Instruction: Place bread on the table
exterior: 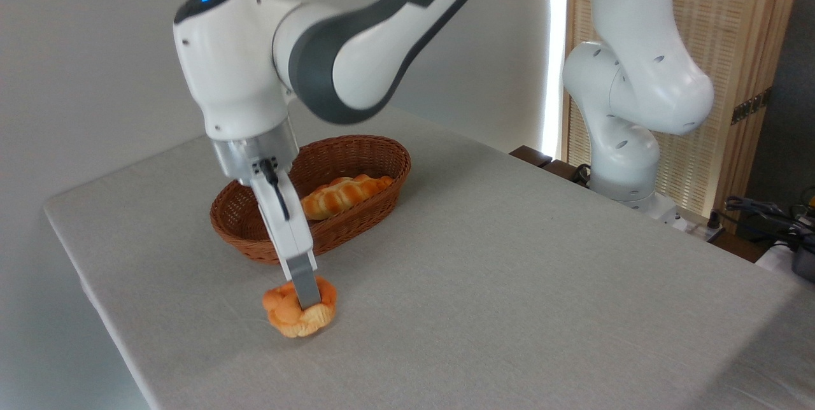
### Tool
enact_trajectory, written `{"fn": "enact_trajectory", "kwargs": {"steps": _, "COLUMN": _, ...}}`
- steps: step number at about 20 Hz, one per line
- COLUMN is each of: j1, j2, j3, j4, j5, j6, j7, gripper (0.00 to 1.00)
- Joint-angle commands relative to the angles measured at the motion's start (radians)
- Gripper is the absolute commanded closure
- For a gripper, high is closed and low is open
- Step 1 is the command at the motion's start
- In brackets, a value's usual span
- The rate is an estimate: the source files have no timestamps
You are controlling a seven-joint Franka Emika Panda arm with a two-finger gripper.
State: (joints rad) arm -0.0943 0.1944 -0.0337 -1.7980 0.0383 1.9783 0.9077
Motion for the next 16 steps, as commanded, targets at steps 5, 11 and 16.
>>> {"fn": "enact_trajectory", "kwargs": {"steps": 5, "j1": -0.009, "j2": -0.021, "j3": 0.008, "j4": -0.017, "j5": 0.009, "j6": 0.013, "j7": -0.003, "gripper": 0.0}}
{"fn": "enact_trajectory", "kwargs": {"steps": 11, "j1": -0.007, "j2": -0.064, "j3": 0.035, "j4": -0.003, "j5": -0.012, "j6": 0.001, "j7": -0.012, "gripper": 0.0}}
{"fn": "enact_trajectory", "kwargs": {"steps": 16, "j1": -0.007, "j2": -0.174, "j3": 0.101, "j4": 0.041, "j5": -0.121, "j6": -0.119, "j7": -0.016, "gripper": 0.0}}
